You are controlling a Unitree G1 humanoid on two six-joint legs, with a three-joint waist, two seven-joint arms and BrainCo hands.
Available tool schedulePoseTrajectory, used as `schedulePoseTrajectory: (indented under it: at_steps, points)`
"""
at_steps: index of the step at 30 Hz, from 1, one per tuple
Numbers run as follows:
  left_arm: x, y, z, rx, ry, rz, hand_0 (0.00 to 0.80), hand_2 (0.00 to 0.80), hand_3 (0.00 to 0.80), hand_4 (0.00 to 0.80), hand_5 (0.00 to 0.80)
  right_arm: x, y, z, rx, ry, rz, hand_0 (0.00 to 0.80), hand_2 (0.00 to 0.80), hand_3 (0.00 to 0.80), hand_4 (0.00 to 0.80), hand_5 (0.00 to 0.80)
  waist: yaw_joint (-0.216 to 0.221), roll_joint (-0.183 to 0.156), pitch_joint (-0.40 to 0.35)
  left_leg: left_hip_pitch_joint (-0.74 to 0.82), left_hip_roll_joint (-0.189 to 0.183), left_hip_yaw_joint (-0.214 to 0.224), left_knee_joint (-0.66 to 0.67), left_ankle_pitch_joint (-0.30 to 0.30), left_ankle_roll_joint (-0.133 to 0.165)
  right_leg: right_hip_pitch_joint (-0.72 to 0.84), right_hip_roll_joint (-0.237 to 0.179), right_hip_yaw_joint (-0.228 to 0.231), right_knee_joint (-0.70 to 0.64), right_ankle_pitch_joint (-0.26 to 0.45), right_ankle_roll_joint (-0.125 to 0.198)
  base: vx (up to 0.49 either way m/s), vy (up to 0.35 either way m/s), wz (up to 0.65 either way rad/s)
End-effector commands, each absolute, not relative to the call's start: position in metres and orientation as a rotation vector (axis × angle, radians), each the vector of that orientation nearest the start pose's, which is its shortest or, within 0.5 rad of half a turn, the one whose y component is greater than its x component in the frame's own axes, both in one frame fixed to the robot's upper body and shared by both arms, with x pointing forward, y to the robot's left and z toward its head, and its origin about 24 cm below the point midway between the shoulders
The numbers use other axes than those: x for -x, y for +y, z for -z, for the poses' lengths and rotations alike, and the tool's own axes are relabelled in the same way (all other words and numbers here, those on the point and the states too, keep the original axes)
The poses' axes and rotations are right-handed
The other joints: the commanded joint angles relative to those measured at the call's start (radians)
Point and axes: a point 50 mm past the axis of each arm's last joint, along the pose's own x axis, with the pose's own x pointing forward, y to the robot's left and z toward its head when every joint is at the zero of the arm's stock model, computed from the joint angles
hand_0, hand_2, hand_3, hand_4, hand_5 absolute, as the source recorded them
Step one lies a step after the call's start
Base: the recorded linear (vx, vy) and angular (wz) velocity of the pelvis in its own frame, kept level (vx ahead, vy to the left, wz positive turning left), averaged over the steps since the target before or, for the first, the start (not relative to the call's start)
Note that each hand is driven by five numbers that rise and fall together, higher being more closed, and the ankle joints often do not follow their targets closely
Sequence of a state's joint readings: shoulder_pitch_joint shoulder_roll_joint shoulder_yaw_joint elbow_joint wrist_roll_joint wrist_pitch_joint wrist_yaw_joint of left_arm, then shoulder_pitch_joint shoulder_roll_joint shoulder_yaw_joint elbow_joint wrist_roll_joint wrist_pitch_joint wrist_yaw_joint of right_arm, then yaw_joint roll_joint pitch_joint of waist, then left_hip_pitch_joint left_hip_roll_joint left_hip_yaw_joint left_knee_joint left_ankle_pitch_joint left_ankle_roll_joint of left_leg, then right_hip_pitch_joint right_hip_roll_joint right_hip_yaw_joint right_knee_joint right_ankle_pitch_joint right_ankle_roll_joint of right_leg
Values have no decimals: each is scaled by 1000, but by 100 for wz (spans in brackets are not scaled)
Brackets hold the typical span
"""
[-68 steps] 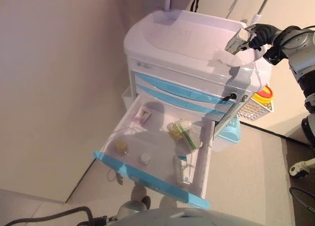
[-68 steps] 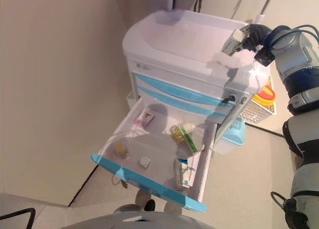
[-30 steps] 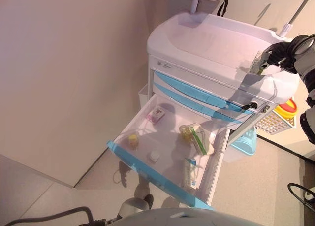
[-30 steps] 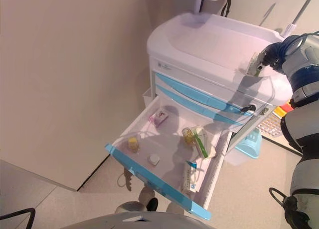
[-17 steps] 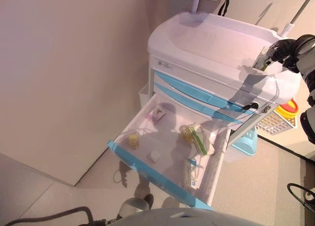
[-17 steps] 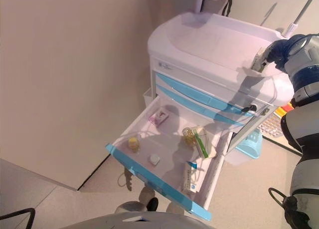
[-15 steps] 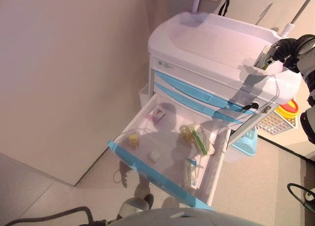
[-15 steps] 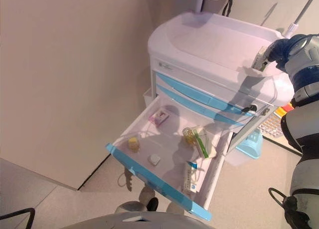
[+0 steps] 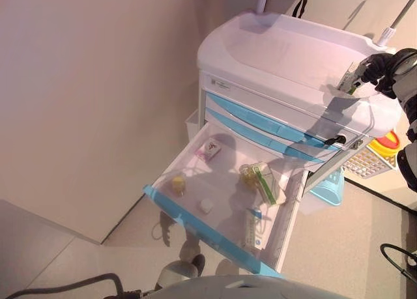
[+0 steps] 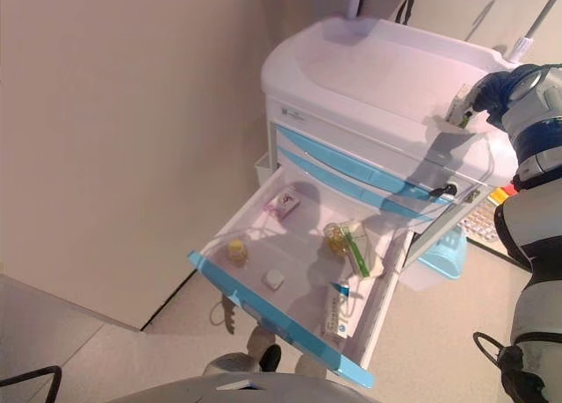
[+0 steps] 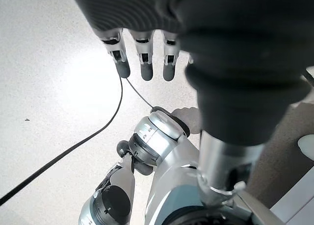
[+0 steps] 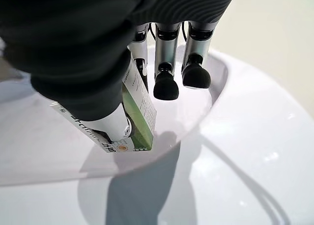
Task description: Open the drawer and pick up the medicine
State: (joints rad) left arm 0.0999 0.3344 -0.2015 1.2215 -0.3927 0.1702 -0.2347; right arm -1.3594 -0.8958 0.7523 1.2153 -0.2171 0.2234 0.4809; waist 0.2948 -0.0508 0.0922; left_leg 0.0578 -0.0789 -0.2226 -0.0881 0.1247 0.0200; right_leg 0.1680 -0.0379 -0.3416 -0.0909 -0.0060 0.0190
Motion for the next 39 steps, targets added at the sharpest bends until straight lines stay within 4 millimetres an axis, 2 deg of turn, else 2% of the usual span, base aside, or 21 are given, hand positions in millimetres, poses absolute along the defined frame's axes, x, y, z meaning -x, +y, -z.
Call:
schedulePoseTrajectory:
  at_steps: [1, 12, 13, 14, 15, 31, 39]
  points:
    - [-30, 272, 157, 53, 1463, -100, 0, 0, 0, 0, 0, -375, -338, -282, 1242, 540, 157, 800, 800, 800, 800, 800, 24, -39, 6, 49, -2, 21, 12, -97, -10, -30, -55, 40, 80, 7, 27, 0, 0, 0]
    - [-33, 271, 157, 49, 1455, -84, 0, 0, 0, 0, 0, -377, -336, -272, 1251, 556, 118, 800, 800, 800, 800, 800, 27, -32, 20, 39, 2, 21, 18, -95, -11, -39, -53, 43, 82, 7, 25, 0, 0, 0]
    - [-33, 271, 157, 49, 1452, -84, 0, 0, 0, 0, 0, -377, -336, -272, 1260, 553, 110, 552, 552, 552, 552, 552, 27, -32, 22, 38, 1, 21, 19, -95, -11, -40, -53, 45, 83, 7, 24, 0, 0, 0]
    - [-33, 271, 157, 51, 1450, -84, 0, 0, 0, 0, 0, -377, -335, -271, 1267, 553, 105, 204, 204, 204, 204, 204, 27, -32, 23, 37, 2, 22, 20, -95, -12, -41, -53, 45, 83, 7, 24, 0, 0, 0]
    - [-34, 271, 157, 50, 1449, -84, 0, 0, 0, 0, 0, -377, -335, -271, 1276, 552, 102, 0, 0, 0, 0, 0, 26, -32, 24, 36, 3, 22, 20, -94, -12, -42, -53, 45, 84, 7, 24, 0, 0, 0]
    - [-38, 268, 158, 52, 1436, -73, 0, 0, 0, 0, 0, -377, -335, -276, 1272, 511, 123, 0, 0, 0, 0, 0, 23, -35, 32, 25, 8, 31, 30, -94, -17, -52, -53, 45, 89, 7, 22, 0, 0, 0]
    - [-39, 269, 157, 46, 1437, -70, 0, 0, 0, 0, 0, -378, -333, -291, 1251, 412, 182, 0, 0, 0, 0, 0, 14, -39, 27, 24, 10, 42, 30, -96, -17, -55, -53, 52, 87, 9, 23, -13, -7, -2]
